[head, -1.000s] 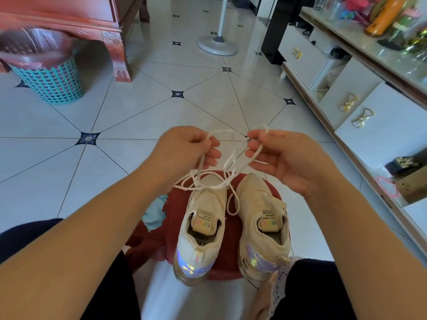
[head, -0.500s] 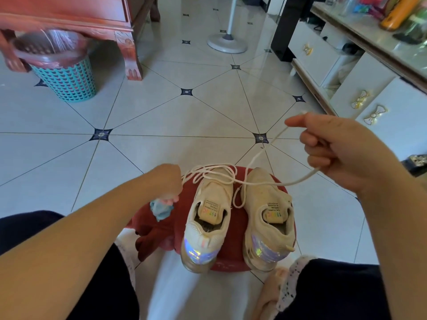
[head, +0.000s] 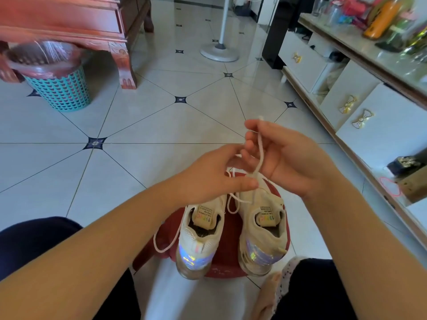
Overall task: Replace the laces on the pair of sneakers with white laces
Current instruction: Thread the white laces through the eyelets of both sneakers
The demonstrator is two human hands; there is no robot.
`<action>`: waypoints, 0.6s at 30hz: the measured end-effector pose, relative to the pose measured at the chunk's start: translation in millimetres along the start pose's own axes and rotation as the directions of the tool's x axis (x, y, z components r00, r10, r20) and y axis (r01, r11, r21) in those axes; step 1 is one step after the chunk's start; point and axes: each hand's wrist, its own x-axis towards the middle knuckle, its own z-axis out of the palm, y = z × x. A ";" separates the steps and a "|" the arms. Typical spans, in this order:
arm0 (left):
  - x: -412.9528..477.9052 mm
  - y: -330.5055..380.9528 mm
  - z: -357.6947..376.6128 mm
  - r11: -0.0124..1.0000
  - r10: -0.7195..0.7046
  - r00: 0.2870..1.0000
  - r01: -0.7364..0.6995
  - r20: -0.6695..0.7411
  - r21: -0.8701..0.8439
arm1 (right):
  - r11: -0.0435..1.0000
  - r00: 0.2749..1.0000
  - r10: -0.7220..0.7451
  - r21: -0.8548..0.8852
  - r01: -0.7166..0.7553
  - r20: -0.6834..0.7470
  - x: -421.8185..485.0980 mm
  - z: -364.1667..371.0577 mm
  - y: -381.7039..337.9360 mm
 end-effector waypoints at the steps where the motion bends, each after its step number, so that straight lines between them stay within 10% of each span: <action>1: 1.5 2.9 2.1 1.000 -0.005 1.000 0.005 -0.001 -0.004 | 1.000 1.000 0.001 0.017 -0.001 -0.008 2.1 1.4 -0.1; 9: 3.5 -4.6 -46.6 0.831 -0.258 0.957 0.148 -0.135 -0.536 | 0.972 0.987 0.024 0.233 0.014 -0.159 0.5 -21.6 -20.5; 14: 7.9 -9.2 -19.2 0.709 -0.384 0.911 0.396 0.152 -0.583 | 0.965 0.995 0.087 -0.251 -0.074 0.042 -0.6 -3.1 7.3; 18: 15.8 -3.7 -22.8 0.427 -0.340 0.917 0.348 0.208 -0.835 | 0.738 0.965 0.212 -0.672 -0.055 0.153 -1.3 9.0 33.4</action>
